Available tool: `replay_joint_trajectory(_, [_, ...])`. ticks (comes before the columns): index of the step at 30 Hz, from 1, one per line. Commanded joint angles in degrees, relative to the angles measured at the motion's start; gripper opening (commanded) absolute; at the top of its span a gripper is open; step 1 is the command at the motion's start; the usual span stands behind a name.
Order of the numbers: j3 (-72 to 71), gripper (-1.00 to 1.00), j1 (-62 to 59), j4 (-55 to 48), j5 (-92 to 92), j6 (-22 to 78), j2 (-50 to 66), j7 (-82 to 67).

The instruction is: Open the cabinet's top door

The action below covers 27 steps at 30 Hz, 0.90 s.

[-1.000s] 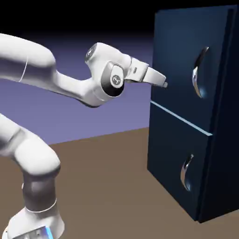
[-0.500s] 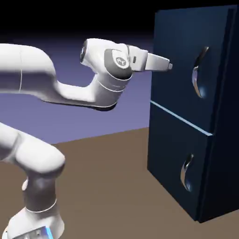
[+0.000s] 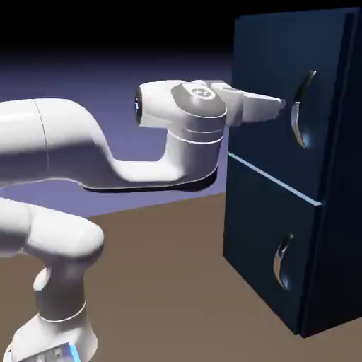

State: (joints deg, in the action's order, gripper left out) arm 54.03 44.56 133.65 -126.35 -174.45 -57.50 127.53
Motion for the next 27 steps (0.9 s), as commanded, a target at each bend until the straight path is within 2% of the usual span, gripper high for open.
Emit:
replay_joint_trajectory(1, [1.07, 0.0, 0.87, -0.54, -2.5, -0.01, -0.49, 1.68])
replay_joint_trajectory(5, [4.06, 0.0, 3.3, -2.06, -9.5, -0.03, -1.87, 6.4])
replay_joint_trajectory(11, [9.26, 0.0, 14.0, -8.65, -11.86, 3.04, 0.06, 6.84])
replay_joint_trajectory(12, [9.26, -1.0, 14.0, -8.65, -11.86, 3.04, 0.06, 6.84])
replay_joint_trajectory(27, [-17.18, -1.0, -13.86, 16.5, 2.21, 24.74, -7.01, 9.04])
